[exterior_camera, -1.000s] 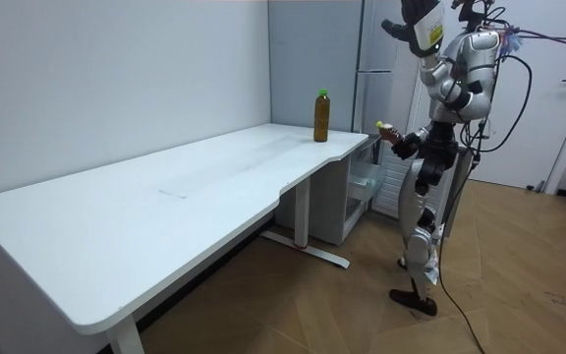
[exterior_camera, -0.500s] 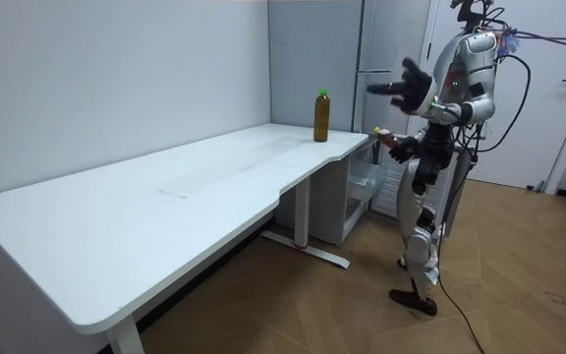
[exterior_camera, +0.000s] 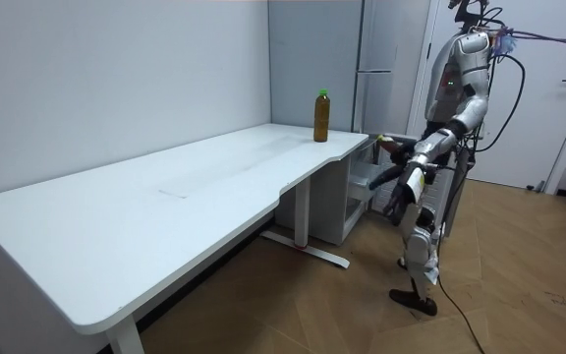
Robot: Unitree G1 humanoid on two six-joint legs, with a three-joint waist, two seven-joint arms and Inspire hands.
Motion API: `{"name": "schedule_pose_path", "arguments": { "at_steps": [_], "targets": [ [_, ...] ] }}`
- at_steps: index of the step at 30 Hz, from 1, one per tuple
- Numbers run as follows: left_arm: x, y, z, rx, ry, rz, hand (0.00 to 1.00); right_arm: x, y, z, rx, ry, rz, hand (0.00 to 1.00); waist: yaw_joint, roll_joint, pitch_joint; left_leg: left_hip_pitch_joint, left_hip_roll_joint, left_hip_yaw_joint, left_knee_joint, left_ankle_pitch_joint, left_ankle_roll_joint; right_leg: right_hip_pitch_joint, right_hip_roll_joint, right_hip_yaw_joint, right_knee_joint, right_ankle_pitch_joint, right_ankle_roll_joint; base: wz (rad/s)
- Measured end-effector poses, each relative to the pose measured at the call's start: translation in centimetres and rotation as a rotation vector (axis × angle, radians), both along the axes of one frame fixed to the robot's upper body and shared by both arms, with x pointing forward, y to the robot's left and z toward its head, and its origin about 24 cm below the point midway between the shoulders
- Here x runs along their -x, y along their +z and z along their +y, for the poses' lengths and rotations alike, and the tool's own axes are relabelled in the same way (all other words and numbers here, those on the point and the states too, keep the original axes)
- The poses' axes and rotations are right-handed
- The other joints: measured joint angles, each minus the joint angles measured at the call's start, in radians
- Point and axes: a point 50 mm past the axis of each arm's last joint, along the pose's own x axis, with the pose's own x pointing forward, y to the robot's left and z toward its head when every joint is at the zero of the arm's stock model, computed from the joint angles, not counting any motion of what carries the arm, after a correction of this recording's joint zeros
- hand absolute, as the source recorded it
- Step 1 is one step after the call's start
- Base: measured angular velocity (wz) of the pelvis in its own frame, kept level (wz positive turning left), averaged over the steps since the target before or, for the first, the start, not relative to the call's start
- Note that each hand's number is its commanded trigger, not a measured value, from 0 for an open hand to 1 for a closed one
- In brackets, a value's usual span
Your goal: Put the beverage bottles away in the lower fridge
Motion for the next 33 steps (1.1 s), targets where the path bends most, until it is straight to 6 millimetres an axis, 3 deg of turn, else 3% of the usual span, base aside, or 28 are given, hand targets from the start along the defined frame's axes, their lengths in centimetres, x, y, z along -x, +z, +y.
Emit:
{"name": "schedule_pose_path", "arguments": {
  "at_steps": [5,10,11,18,23,33],
  "targets": [
    [3.2,-3.1,-1.6,0.152,-0.041,0.187,0.00,0.5,-0.4,-0.2,-0.044,-0.147,0.038,1.00,-0.007,0.007,0.0005,-0.001,0.000,0.001,0.000,0.000,0.000,-0.001,0.000,0.000,0.000,0.000,0.000,0.00],
    [4.7,-4.3,-2.6,0.247,-0.097,0.253,0.00,0.5,-0.6,-0.2,-0.063,-0.200,0.048,1.00,-0.018,0.009,-0.0003,-0.002,-0.001,0.000,0.003,0.000,0.000,0.002,-0.002,-0.001,0.001,0.000,0.000,0.02],
    [5.4,-4.8,-3.1,0.285,-0.117,0.279,0.00,0.4,-0.7,-0.2,-0.069,-0.217,0.052,1.00,-0.026,0.005,0.0047,-0.003,-0.002,0.001,0.003,0.000,0.000,0.002,-0.003,-0.001,0.002,0.000,0.000,0.00],
    [6.7,-6.2,-5.2,0.433,-0.234,0.356,0.00,-1.0,-0.9,-0.3,-0.085,-0.328,0.049,1.00,-0.058,0.024,0.0050,-0.025,0.000,0.000,0.013,0.000,0.000,-0.017,-0.002,-0.003,0.004,0.000,0.000,0.02],
    [7.3,-6.8,-5.9,0.499,-0.305,0.410,0.00,-1.4,-0.9,-0.6,-0.100,-0.450,0.040,1.00,-0.065,0.021,0.0010,-0.023,-0.002,0.002,0.019,0.000,0.000,-0.017,-0.004,-0.008,0.003,-0.001,0.001,0.00],
    [7.9,-7.2,-7.2,0.549,-0.419,0.482,0.00,-2.6,-0.8,-0.6,-0.133,-0.550,0.020,1.00,-0.060,0.020,0.0023,-0.018,-0.003,0.002,0.018,0.000,0.000,-0.010,-0.003,0.005,0.004,-0.001,0.002,0.00]
  ]
}}
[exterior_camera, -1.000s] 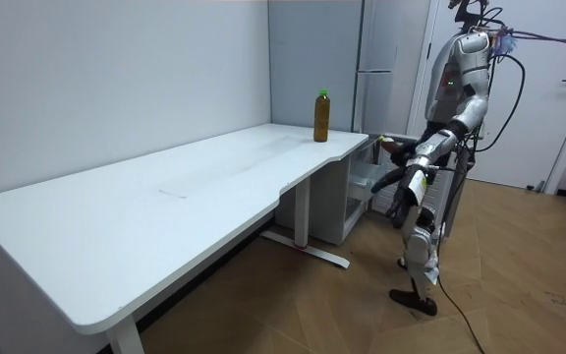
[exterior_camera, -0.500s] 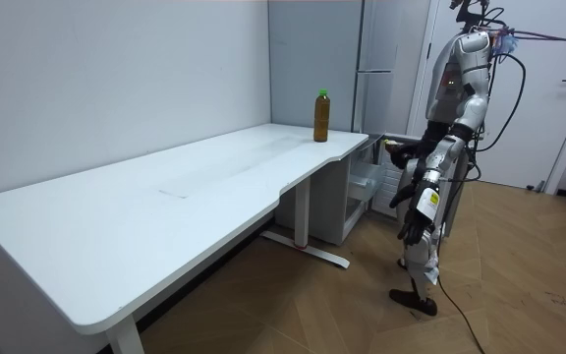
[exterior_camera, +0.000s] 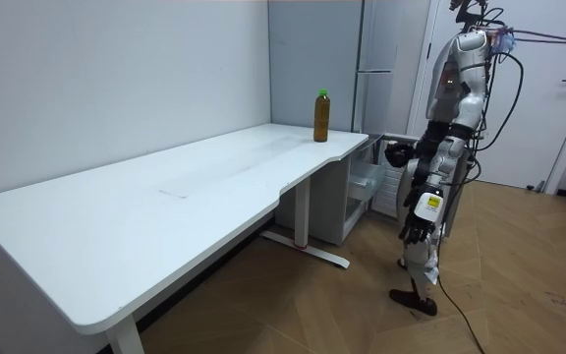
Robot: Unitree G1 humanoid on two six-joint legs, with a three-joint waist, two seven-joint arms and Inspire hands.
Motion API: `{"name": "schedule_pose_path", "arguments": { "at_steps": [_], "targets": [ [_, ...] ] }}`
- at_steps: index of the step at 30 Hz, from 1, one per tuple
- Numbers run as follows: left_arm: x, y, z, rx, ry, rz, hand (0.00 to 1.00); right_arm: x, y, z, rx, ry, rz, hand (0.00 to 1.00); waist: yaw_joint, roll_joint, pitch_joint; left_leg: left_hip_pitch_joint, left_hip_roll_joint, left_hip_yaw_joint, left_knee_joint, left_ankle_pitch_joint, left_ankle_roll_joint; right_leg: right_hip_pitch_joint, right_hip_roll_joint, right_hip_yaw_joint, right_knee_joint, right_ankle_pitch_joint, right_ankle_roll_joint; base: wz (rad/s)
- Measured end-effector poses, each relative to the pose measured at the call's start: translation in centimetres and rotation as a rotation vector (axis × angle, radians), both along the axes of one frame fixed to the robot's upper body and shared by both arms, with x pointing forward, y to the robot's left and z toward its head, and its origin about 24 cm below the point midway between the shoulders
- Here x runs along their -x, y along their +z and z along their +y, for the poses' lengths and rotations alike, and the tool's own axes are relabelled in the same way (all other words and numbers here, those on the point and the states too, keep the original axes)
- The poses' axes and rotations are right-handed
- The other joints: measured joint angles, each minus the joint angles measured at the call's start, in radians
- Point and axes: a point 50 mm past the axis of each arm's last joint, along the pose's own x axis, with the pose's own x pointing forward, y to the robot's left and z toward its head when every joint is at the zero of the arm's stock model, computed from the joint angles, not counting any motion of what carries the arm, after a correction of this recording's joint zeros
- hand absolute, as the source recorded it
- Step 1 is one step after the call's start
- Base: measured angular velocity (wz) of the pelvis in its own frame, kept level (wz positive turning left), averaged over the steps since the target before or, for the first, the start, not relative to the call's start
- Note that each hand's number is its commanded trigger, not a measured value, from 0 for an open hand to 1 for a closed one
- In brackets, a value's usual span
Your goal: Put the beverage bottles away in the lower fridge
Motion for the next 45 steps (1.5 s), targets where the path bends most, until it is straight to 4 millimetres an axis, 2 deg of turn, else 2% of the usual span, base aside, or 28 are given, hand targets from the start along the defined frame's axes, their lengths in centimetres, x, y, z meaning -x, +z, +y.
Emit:
{"name": "schedule_pose_path", "arguments": {
  "at_steps": [4,6,7,8,9,11,13,14,15,17,20,24,27,29,32,35,38,42,43,44,45],
  "targets": [
    [0.1,-0.2,-0.7,0.023,-0.067,0.034,0.00,-0.9,0.0,0.1,-0.011,-0.044,0.004,1.00,-0.003,-0.001,0.0005,-0.010,-0.001,-0.004,0.008,0.000,0.000,-0.006,0.000,-0.004,-0.001,0.000,0.000,0.03],
    [-0.2,-0.2,-0.8,0.030,-0.097,0.032,0.00,-1.6,0.1,0.1,-0.007,-0.048,0.002,1.00,-0.007,0.004,0.0039,-0.026,-0.001,-0.004,0.021,0.000,0.000,-0.017,0.000,-0.002,0.000,0.000,0.000,0.02],
    [-0.8,-0.3,-0.8,0.032,-0.124,0.021,0.00,-2.3,0.2,0.1,-0.012,-0.060,-0.015,1.00,-0.007,0.002,0.0038,-0.043,-0.001,-0.005,0.026,0.000,0.000,-0.033,-0.001,-0.003,0.005,0.000,0.000,0.00],
    [-1.1,-0.3,-0.8,0.034,-0.152,0.019,0.00,-3.3,0.4,0.1,-0.022,-0.082,-0.039,1.00,-0.006,0.007,0.0090,-0.062,-0.001,-0.007,0.035,0.000,0.000,-0.050,-0.002,-0.004,0.013,0.001,-0.001,0.03],
    [-1.5,-0.3,-0.9,0.036,-0.182,0.015,0.00,-3.8,0.5,0.0,-0.023,-0.088,-0.050,1.00,-0.008,0.008,0.0099,-0.072,-0.002,-0.009,0.038,0.000,0.000,-0.059,-0.002,-0.004,0.015,0.001,-0.001,0.04],
    [-3.0,-0.4,-1.3,0.039,-0.309,0.007,0.00,-6.7,1.3,-0.1,-0.026,-0.087,-0.118,1.00,-0.027,0.019,0.0116,-0.128,-0.005,-0.017,0.058,0.002,0.003,-0.111,-0.007,-0.013,0.035,0.001,-0.002,0.10],
    [-4.6,-0.4,-1.6,0.038,-0.401,-0.006,0.00,-8.8,2.0,-0.1,-0.032,-0.094,-0.172,1.00,-0.031,0.027,0.0147,-0.170,-0.005,-0.016,0.072,0.004,0.003,-0.151,-0.008,-0.020,0.044,0.006,-0.005,0.03],
    [-5.6,-0.5,-1.5,0.041,-0.433,-0.010,0.00,-10.2,2.4,-0.1,-0.042,-0.104,-0.200,1.00,-0.029,0.030,0.0133,-0.196,-0.005,-0.016,0.072,0.012,0.003,-0.181,-0.011,-0.021,0.056,0.007,-0.006,0.00],
    [-6.3,-0.4,-1.5,0.039,-0.445,-0.017,0.00,-10.6,2.5,-0.1,-0.047,-0.110,-0.201,1.00,-0.025,0.030,0.0130,-0.205,-0.006,-0.016,0.070,0.017,0.003,-0.194,-0.012,-0.022,0.062,0.008,-0.007,0.00],
    [-8.6,-0.2,-1.3,0.034,-0.505,-0.048,0.00,-11.6,2.5,0.0,-0.052,-0.104,-0.189,1.00,-0.024,0.027,0.0193,-0.249,-0.006,-0.016,0.069,0.030,0.001,-0.249,-0.015,-0.024,0.078,0.013,-0.014,-0.02],
    [-10.3,0.0,-1.7,0.056,-0.549,-0.081,0.00,-13.3,3.2,0.0,-0.051,-0.104,-0.213,1.00,-0.020,0.023,0.0215,-0.309,-0.006,-0.010,0.069,0.043,0.000,-0.321,-0.019,-0.022,0.094,0.021,-0.020,-0.07],
    [-11.1,0.2,-1.6,0.057,-0.575,-0.096,0.00,-15.4,4.0,-0.1,-0.065,-0.133,-0.228,1.00,-0.006,0.020,0.0239,-0.357,-0.006,-0.003,0.062,0.059,-0.002,-0.380,-0.022,-0.017,0.104,0.027,-0.024,-0.02],
    [-12.0,0.2,-1.8,0.071,-0.595,-0.103,0.00,-16.7,4.8,-0.4,-0.058,-0.129,-0.245,1.00,0.009,0.015,0.0282,-0.406,-0.012,-0.016,0.050,0.081,-0.003,-0.436,-0.028,-0.026,0.117,0.030,-0.027,0.12],
    [-12.3,0.3,-1.7,0.069,-0.597,-0.103,0.00,-18.0,5.6,-0.3,-0.072,-0.107,-0.261,1.00,0.012,0.003,0.0356,-0.431,-0.018,-0.016,0.024,0.106,-0.003,-0.478,-0.037,-0.028,0.132,0.031,-0.027,0.10],
    [-13.3,0.5,-1.4,0.068,-0.606,-0.118,0.00,-19.9,7.1,-0.9,-0.062,-0.094,-0.295,1.00,0.013,-0.011,0.0442,-0.481,-0.024,-0.019,0.020,0.122,-0.001,-0.533,-0.049,-0.040,0.154,0.032,-0.030,0.14],
    [-13.9,0.7,-1.3,0.058,-0.630,-0.122,0.00,-20.5,8.0,-2.0,-0.043,-0.101,-0.311,1.00,0.011,-0.023,0.0516,-0.516,-0.034,-0.020,0.022,0.136,0.003,-0.572,-0.063,-0.054,0.170,0.033,-0.030,0.16],
    [-14.0,0.8,-1.1,0.054,-0.641,-0.120,0.00,-21.5,9.2,-3.1,-0.011,-0.106,-0.328,1.00,0.011,-0.027,0.0538,-0.548,-0.038,-0.014,0.023,0.146,0.010,-0.611,-0.076,-0.051,0.190,0.034,-0.027,0.00],
    [-13.7,0.7,-0.8,0.052,-0.629,-0.110,0.00,-21.9,9.6,-3.4,-0.001,-0.111,-0.331,0.99,0.017,-0.039,0.0581,-0.571,-0.048,-0.010,0.036,0.148,0.012,-0.637,-0.081,-0.045,0.206,0.036,-0.024,0.00],
    [-13.7,0.7,-0.8,0.052,-0.628,-0.108,0.00,-21.9,9.7,-3.5,0.002,-0.112,-0.331,0.33,0.021,-0.042,0.0587,-0.579,-0.047,-0.010,0.041,0.148,0.012,-0.642,-0.081,-0.045,0.207,0.036,-0.024,0.00],
    [-13.6,0.7,-0.8,0.055,-0.627,-0.107,0.00,-21.9,9.7,-3.6,0.006,-0.115,-0.327,0.02,0.026,-0.042,0.0587,-0.587,-0.048,-0.011,0.049,0.148,0.012,-0.646,-0.082,-0.046,0.210,0.036,-0.025,0.04],
    [-13.6,0.7,-0.8,0.055,-0.625,-0.107,0.00,-21.9,9.8,-3.7,0.008,-0.115,-0.327,0.00,0.027,-0.042,0.0586,-0.592,-0.048,-0.011,0.055,0.148,0.012,-0.650,-0.083,-0.046,0.213,0.037,-0.025,0.04]
  ]
}}
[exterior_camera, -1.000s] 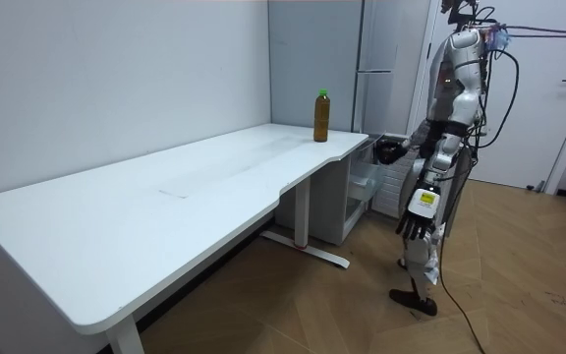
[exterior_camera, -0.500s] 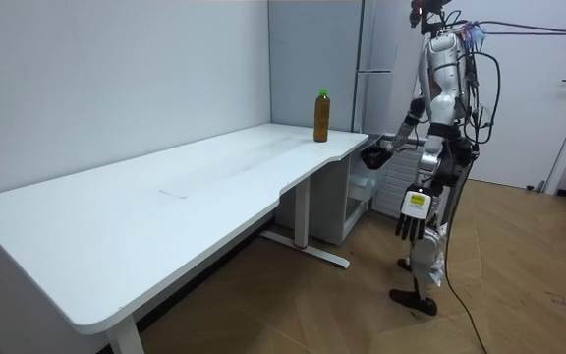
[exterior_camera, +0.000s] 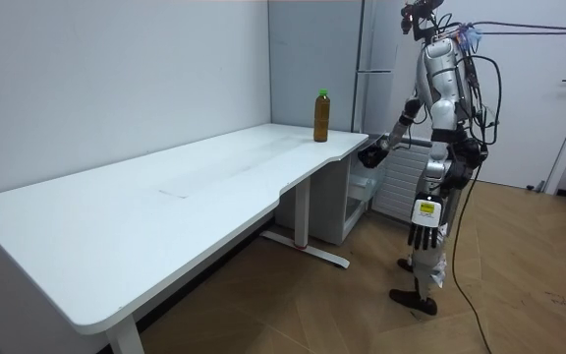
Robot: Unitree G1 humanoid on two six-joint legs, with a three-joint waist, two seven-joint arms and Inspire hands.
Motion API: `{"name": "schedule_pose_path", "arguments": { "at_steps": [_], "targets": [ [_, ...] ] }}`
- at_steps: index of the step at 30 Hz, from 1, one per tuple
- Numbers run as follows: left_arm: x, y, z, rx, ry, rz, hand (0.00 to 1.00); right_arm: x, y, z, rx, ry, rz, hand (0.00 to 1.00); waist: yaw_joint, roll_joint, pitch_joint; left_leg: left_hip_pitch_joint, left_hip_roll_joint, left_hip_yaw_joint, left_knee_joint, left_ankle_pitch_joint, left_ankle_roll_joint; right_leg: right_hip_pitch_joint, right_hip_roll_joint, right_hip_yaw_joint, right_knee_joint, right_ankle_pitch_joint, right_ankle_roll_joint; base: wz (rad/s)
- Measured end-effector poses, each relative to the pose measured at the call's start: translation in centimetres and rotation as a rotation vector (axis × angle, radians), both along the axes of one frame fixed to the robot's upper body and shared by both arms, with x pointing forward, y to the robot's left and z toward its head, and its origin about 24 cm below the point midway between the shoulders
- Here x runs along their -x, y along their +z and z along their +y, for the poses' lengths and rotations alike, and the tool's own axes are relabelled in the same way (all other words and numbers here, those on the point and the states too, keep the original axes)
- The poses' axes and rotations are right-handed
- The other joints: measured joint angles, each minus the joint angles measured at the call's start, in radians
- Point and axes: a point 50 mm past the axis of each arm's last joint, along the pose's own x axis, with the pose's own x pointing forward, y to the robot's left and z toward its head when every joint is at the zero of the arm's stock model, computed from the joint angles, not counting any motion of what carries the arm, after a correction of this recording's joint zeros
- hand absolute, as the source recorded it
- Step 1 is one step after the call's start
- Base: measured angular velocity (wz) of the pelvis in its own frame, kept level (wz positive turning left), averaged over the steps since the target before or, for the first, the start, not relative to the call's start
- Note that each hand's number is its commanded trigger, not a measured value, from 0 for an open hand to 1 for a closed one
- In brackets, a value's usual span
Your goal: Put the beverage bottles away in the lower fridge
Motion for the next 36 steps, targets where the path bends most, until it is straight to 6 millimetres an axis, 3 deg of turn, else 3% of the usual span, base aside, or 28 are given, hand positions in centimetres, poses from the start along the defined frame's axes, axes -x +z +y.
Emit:
{"name": "schedule_pose_path", "arguments": {
  "at_steps": [16,36],
  "targets": [
    [0.0,0.0,0.0,0.030,0.066,-0.006,0.00,-1.8,1.8,-0.5,0.009,-0.034,-0.007,0.00,0.022,-0.001,-0.0001,-0.072,-0.006,0.017,0.063,0.007,0.006,-0.080,-0.021,0.024,0.072,-0.001,-0.002,0.00],
    [-0.4,0.1,0.2,0.007,0.076,-0.020,0.00,-1.8,1.9,-0.8,0.017,-0.053,0.022,0.00,0.003,-0.016,0.0008,-0.096,-0.017,0.016,0.089,0.008,0.008,-0.095,-0.026,0.025,0.087,0.002,-0.001,0.01]
  ]
}}
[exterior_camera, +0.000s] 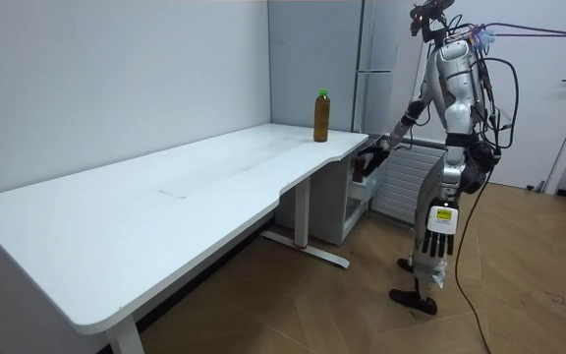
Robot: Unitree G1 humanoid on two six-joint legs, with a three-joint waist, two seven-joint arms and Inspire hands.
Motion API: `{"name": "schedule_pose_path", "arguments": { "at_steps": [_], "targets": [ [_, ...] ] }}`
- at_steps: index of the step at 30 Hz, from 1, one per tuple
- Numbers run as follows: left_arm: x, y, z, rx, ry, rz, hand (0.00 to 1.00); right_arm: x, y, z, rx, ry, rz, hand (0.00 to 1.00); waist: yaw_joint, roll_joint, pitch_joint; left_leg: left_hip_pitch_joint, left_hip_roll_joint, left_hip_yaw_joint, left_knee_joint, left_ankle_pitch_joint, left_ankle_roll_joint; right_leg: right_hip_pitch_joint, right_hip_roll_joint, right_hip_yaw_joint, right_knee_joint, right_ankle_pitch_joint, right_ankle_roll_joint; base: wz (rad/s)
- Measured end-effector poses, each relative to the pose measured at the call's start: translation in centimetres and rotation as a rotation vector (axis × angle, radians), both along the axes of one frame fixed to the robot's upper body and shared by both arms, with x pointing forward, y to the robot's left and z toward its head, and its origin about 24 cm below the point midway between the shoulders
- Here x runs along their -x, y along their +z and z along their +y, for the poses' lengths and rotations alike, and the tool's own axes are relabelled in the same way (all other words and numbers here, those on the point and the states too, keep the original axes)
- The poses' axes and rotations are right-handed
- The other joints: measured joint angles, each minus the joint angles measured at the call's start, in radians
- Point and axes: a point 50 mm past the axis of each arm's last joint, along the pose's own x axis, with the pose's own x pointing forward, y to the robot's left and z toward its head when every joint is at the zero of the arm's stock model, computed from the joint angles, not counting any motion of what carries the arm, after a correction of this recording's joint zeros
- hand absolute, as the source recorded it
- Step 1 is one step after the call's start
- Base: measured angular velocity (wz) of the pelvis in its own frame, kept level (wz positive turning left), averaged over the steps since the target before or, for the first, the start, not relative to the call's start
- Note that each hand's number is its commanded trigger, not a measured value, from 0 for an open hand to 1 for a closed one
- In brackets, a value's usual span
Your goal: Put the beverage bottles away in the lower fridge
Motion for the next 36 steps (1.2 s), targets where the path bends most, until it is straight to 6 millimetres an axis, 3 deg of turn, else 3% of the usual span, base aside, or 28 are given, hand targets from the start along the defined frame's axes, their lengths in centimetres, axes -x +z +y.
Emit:
{"name": "schedule_pose_path", "arguments": {
  "at_steps": [9,20,24,28,33,36],
  "targets": [
    [-0.4,0.1,-0.1,0.001,-0.007,-0.008,0.00,0.1,0.0,0.0,0.003,0.004,-0.009,0.00,-0.001,0.001,-0.0006,0.006,0.000,0.000,0.010,0.000,0.000,0.009,0.000,-0.004,0.008,0.000,-0.001,0.00],
    [-1.0,0.3,-0.3,0.004,-0.014,-0.024,0.00,2.8,-2.2,-0.6,0.011,-0.004,0.042,0.00,-0.012,0.018,-0.0081,0.097,0.013,-0.001,-0.024,-0.001,0.001,0.120,0.020,-0.018,-0.067,0.021,0.004,0.00],
    [-1.0,0.2,-0.3,0.007,-0.017,-0.025,0.00,3.3,-2.5,-0.9,0.015,-0.021,0.042,0.00,-0.014,0.028,-0.0153,0.126,0.016,0.005,-0.043,-0.001,0.001,0.145,0.027,-0.009,-0.084,0.023,0.006,-0.06],
    [-0.9,0.2,-0.3,0.013,-0.033,-0.022,0.00,4.6,-3.3,-1.3,0.022,-0.047,0.067,0.00,-0.025,0.048,-0.0280,0.178,0.020,0.007,-0.065,-0.001,0.000,0.198,0.033,-0.010,-0.110,0.023,0.007,-0.02],
    [-0.2,0.1,0.2,0.007,0.012,-0.017,0.00,6.9,-4.6,-1.9,0.013,-0.083,0.096,0.00,-0.033,0.048,-0.0362,0.256,0.026,0.030,-0.107,-0.002,0.001,0.262,0.039,-0.004,-0.135,0.022,0.010,-0.09],
    [0.3,0.0,0.2,-0.008,-0.013,-0.003,0.00,8.1,-5.5,-1.6,0.006,-0.080,0.120,0.00,-0.054,0.043,-0.0401,0.294,0.032,0.031,-0.122,-0.004,-0.002,0.308,0.051,-0.002,-0.168,0.027,0.011,-0.03]
  ]
}}
